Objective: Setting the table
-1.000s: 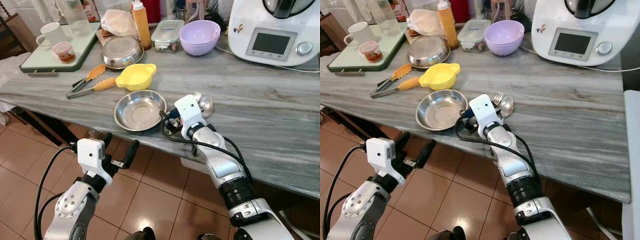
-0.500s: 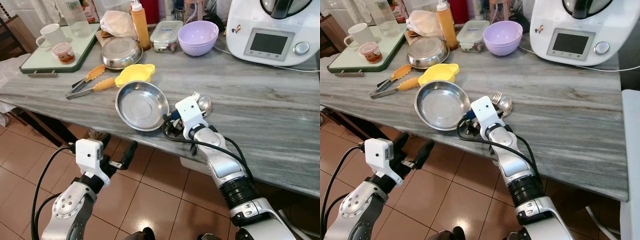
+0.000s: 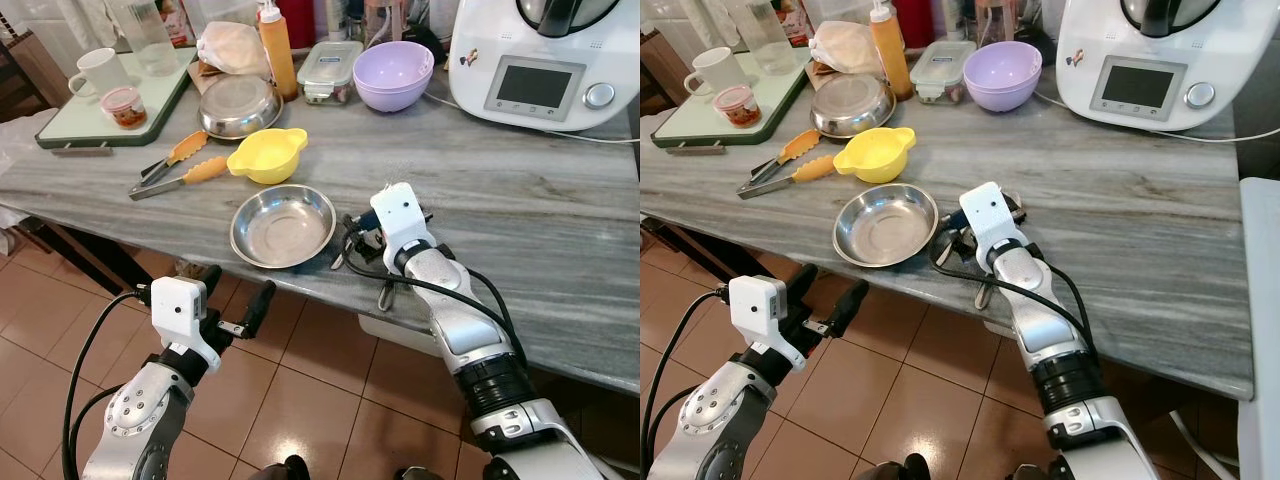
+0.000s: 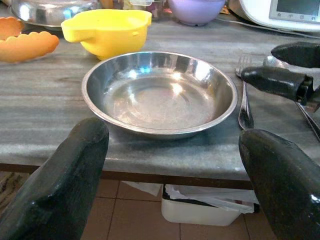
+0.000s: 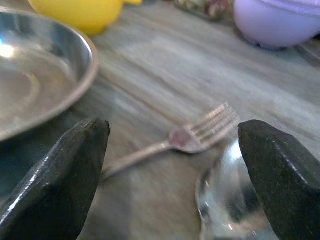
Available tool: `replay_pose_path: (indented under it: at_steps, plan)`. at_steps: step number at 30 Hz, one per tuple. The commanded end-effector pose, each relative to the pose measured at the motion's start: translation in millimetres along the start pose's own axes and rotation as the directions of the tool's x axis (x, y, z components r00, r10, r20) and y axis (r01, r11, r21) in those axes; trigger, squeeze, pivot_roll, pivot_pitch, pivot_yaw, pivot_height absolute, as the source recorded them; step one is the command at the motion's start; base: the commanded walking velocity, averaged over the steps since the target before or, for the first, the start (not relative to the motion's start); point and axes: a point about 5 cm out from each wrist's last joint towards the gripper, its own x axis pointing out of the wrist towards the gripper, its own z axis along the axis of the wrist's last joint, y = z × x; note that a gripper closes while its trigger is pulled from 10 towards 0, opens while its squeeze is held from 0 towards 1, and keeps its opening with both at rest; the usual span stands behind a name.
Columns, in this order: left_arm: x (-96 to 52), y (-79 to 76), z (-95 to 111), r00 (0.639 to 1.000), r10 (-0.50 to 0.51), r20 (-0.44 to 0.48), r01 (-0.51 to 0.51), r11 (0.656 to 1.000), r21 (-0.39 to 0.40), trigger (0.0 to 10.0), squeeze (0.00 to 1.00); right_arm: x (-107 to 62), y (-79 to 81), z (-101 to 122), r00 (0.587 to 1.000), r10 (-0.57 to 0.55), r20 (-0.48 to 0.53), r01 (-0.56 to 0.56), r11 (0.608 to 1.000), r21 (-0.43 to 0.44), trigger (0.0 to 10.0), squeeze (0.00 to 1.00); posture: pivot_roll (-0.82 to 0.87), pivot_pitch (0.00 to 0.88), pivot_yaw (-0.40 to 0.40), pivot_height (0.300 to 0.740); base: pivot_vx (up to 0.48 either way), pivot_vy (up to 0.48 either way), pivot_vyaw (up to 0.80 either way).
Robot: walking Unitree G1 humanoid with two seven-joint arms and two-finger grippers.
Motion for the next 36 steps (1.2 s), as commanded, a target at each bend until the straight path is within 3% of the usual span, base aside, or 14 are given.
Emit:
replay_pose_path:
  at_steps: [1, 13, 20, 36]
  plan:
    - [-4.5, 4.7, 1.0, 1.0, 0.018, -0.005, -0.018, 1.0, 0.015, 10.0, 0.0, -1.3, 6.0, -0.3, 1.0, 0.011, -0.007, -0.011, 1.0, 0.002, 10.0, 0.54, -0.1, 0.186, 0.159, 0.74, 0.0, 0.0, 0.0]
    - [-8.5, 3.9, -1.8, 0.999, -0.034, -0.037, 0.034, 0.999, 0.008, 10.0, 0.0, 13.9, 33.4, 8.1, 0.993, 0.117, -0.009, -0.117, 0.993, 0.011, 10.0, 0.54, -0.1, 0.191, 0.156, 0.74, 0.0, 0.0, 0.0]
    - [-12.3, 11.8, -0.3, 0.998, -0.047, -0.053, 0.048, 0.998, 0.029, 10.0, 0.0, 16.4, 49.2, 6.7, 0.983, 0.185, -0.018, -0.184, 0.983, 0.01, 10.0, 0.54, -0.09, 0.19, 0.151, 0.74, 0.0, 0.0, 0.0]
    - [-10.1, 8.6, -2.8, 0.995, -0.079, -0.068, 0.08, 0.997, 0.018, 10.0, 0.0, 5.0, 35.7, -5.5, 0.978, 0.2, -0.063, -0.201, 0.98, -0.007, 10.0, 0.54, -0.1, 0.182, 0.158, 0.74, 0.0, 0.0, 0.0]
